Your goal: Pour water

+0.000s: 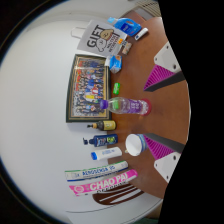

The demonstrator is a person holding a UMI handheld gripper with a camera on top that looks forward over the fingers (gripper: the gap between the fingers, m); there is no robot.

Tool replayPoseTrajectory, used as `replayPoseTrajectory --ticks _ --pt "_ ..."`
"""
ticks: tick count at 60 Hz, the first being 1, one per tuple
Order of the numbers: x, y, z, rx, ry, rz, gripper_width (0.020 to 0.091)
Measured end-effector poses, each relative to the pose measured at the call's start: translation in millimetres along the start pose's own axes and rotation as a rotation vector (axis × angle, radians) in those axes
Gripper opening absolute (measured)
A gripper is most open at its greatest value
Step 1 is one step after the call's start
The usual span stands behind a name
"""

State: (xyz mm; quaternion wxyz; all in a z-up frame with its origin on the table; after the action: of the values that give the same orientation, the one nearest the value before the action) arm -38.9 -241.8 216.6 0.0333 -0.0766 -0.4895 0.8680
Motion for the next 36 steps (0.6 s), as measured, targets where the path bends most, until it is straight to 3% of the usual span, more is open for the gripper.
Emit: replayPoseTrajectory --ticks 17,36 --pt "-2 4 97 -0.008 0.019 0.03 0.0857" --pt "-6 14 127 0.006 0.019 0.031 0.0855"
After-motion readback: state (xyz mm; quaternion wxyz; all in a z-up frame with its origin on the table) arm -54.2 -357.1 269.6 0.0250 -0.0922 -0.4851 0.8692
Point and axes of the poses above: the point between the fingertips, and its own axes, seen from behind it with the camera up: x to the left, y down, z backward, against the way the camera looks, the point moved 8 cm from there along z, backward, against the way the camera looks, and after that the axes turned 7 degrees about y, right-handed, at the moved point
